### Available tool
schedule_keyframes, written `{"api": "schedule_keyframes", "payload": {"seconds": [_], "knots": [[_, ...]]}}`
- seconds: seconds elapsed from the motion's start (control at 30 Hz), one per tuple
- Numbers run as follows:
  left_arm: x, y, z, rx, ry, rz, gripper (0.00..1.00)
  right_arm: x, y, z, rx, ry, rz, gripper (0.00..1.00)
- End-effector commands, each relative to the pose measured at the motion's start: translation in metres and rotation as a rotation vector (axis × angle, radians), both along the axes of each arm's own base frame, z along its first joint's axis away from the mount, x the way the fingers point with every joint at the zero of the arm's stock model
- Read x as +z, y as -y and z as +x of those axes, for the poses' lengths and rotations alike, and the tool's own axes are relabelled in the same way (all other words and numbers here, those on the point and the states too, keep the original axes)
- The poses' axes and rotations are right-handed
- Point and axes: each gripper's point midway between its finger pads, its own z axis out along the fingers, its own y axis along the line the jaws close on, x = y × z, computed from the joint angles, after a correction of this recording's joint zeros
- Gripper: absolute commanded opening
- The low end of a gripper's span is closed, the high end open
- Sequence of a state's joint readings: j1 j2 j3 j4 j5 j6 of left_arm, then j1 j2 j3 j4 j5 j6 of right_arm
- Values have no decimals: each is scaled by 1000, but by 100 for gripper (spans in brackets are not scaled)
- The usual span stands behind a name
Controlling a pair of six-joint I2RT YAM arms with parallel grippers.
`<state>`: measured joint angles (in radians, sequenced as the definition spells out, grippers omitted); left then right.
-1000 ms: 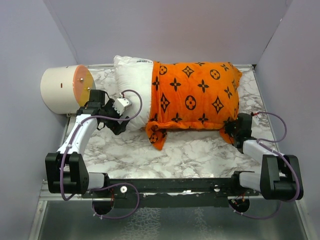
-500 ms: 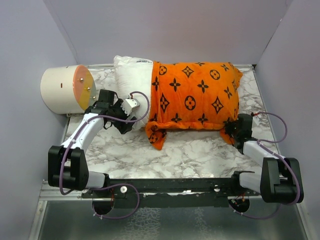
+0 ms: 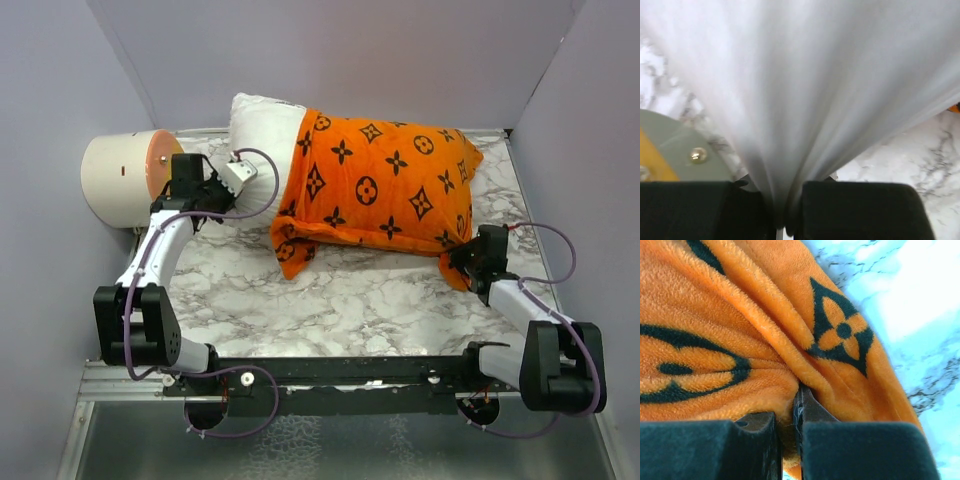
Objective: Remove the pillowcase from the pillow
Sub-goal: Remove the pillow from the pillowcase.
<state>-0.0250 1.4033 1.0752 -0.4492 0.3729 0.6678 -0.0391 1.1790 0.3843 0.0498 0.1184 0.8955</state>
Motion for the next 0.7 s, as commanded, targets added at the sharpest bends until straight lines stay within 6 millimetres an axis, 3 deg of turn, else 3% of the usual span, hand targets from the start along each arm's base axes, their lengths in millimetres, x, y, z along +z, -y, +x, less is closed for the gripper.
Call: {"api": "schedule_keyframes", "payload": {"seconds": [0.0,0.1,0.37,0.6,0.67], "knots": [[77,-83,66,228,299,139,0,-10,27,-16,-128,-59,43,1],[100,-109,83,296,362,172,0,-8,44,-20,-185,-60,51,1],[151,-139,124,440,522,203,0,-24,87,-54,-402,-118,107,1],[204,-156,156,510,640,233,0,-27,94,-59,-443,-152,119,1],[206,-157,164,517,639,222,0,-24,89,-49,-375,-118,118,1]]}}
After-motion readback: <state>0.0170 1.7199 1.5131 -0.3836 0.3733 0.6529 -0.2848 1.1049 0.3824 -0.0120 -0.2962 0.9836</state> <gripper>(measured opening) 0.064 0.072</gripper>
